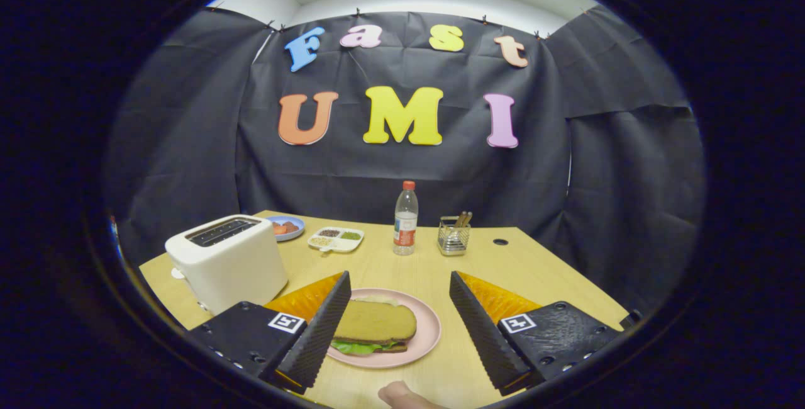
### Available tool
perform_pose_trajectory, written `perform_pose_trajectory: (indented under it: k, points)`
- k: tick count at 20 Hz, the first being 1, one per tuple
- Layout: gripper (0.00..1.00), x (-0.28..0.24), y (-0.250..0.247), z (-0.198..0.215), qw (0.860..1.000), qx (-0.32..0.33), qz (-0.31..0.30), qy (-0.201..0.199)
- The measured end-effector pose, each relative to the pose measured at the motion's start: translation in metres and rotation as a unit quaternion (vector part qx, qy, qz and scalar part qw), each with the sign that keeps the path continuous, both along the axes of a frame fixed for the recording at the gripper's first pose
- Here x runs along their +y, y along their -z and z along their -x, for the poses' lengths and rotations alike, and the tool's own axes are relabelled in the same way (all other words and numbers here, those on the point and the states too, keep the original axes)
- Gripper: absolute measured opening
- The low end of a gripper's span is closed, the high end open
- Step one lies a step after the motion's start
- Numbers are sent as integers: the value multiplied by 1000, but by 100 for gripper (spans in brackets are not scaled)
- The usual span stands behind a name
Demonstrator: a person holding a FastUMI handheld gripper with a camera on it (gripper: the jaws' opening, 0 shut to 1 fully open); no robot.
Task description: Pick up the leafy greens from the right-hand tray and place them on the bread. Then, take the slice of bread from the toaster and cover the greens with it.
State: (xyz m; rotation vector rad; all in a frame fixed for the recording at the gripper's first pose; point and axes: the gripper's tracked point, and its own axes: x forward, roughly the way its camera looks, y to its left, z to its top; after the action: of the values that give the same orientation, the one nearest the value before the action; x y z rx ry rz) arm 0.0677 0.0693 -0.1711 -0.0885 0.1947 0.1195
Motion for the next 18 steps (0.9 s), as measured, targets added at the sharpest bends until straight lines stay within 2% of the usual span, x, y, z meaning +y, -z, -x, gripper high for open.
perform_pose_trajectory:
  k: [6,12,18]
  points:
    - [95,-10,-68,62,994,-88,-6,57]
    - [95,-5,-113,118,990,-131,-17,41]
    - [95,-24,-148,138,986,-155,-16,53]
